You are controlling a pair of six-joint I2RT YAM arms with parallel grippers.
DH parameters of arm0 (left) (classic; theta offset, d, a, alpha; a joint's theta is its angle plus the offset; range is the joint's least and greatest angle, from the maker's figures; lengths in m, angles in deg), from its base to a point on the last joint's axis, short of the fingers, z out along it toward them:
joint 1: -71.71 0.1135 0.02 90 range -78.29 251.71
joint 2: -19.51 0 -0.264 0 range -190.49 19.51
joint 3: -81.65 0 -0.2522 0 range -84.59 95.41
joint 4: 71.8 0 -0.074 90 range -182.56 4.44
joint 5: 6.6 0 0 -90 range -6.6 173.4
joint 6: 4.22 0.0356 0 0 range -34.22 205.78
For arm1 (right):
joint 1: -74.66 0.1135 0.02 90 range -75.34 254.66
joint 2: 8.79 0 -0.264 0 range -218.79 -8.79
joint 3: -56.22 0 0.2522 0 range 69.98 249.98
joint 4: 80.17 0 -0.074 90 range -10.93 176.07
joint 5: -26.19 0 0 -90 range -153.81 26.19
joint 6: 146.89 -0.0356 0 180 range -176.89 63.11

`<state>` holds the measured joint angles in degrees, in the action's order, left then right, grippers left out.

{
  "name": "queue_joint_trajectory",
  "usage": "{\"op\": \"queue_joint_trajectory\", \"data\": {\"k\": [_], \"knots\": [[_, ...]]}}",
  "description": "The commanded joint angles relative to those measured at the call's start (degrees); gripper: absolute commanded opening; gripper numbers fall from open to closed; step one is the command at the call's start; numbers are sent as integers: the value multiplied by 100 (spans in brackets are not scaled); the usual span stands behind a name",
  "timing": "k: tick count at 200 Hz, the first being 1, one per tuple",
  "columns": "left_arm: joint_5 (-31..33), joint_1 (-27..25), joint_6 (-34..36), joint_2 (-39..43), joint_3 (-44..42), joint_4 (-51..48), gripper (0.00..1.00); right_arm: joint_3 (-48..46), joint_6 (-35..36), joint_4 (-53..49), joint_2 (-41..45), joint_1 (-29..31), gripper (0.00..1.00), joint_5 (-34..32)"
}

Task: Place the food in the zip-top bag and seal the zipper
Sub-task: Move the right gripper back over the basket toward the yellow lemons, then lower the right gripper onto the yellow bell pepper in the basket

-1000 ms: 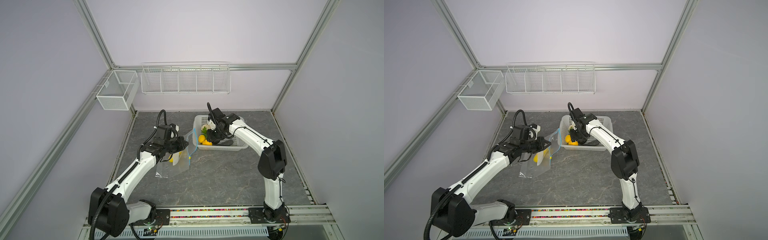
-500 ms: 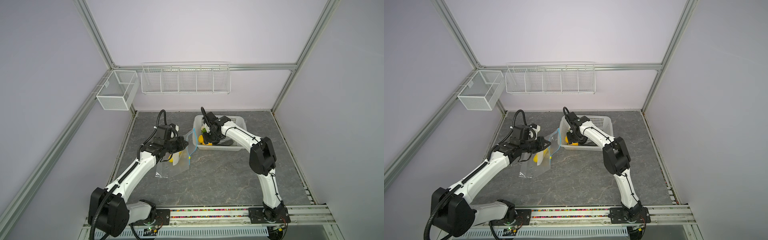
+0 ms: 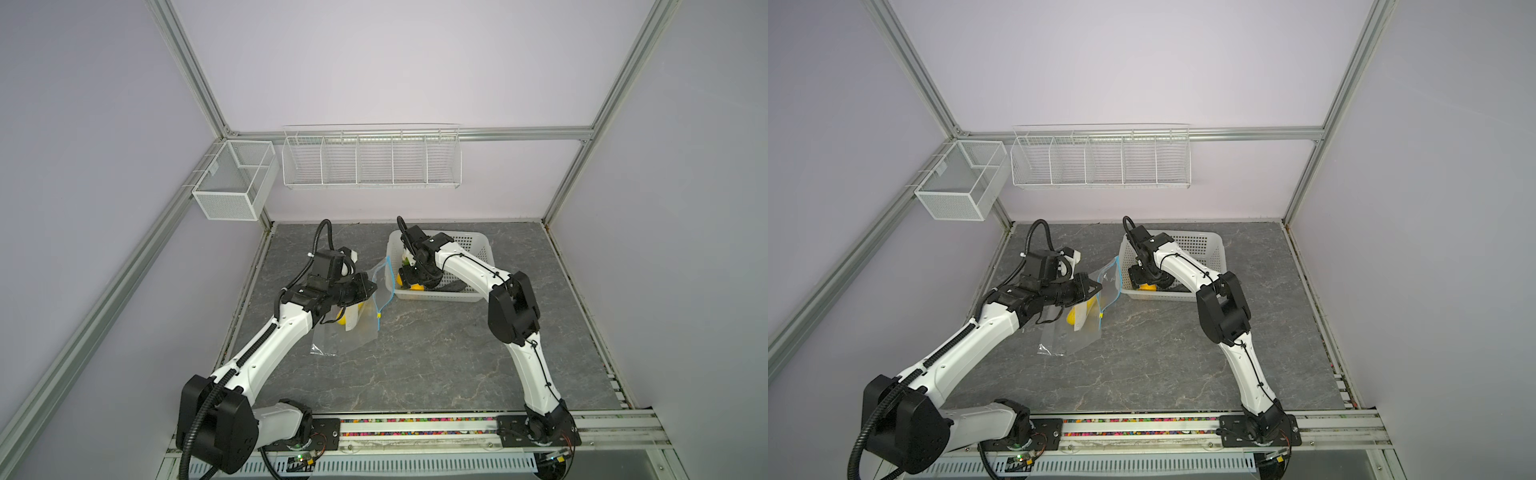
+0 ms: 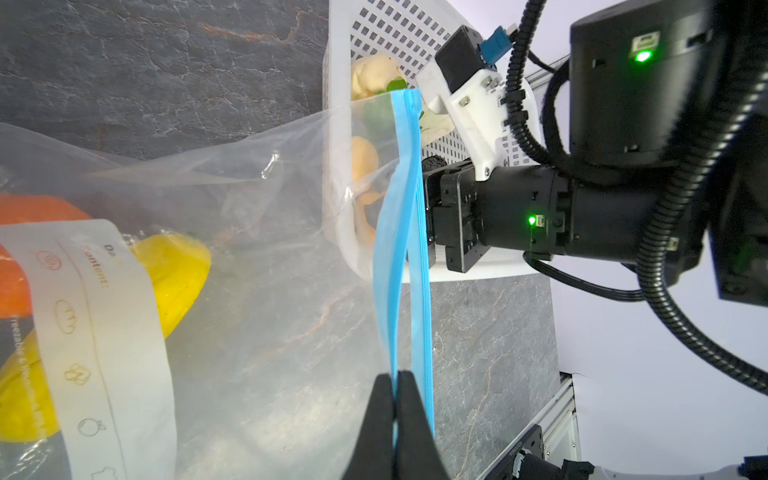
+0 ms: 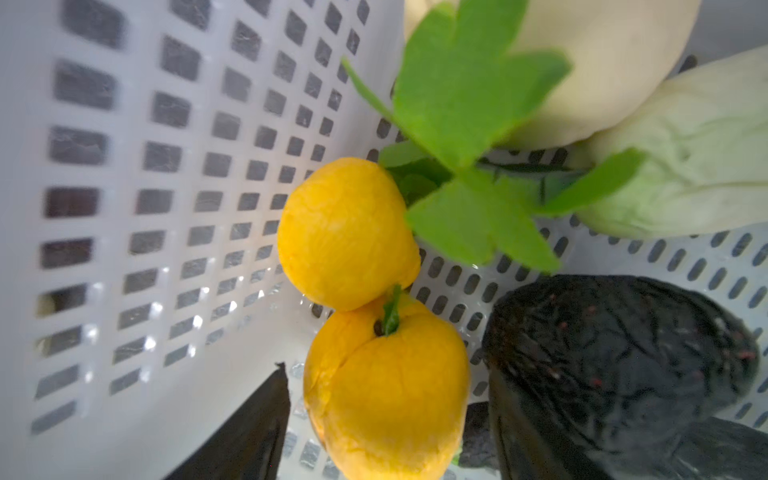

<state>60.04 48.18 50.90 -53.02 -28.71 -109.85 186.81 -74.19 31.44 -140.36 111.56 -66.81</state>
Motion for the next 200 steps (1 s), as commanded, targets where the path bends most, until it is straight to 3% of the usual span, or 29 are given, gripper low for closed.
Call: {"op": "queue_joint_trajectory", "data": {"k": [1, 102, 147, 168, 200], "knots": [[93, -12, 69, 54, -59, 4, 0, 109, 76, -224, -170, 30, 78, -99], [147, -11, 78, 82, -59, -20, 0, 221, 56, -279, -463, 26, 83, -49], [161, -11, 82, 92, -51, -16, 0, 234, 10, -300, -460, -15, 79, 0], [161, -11, 81, 82, -51, -21, 0, 234, -25, -291, -431, -40, 72, 49], [146, -11, 70, 73, -51, -17, 0, 226, -31, -286, -353, -55, 71, 46]]}}
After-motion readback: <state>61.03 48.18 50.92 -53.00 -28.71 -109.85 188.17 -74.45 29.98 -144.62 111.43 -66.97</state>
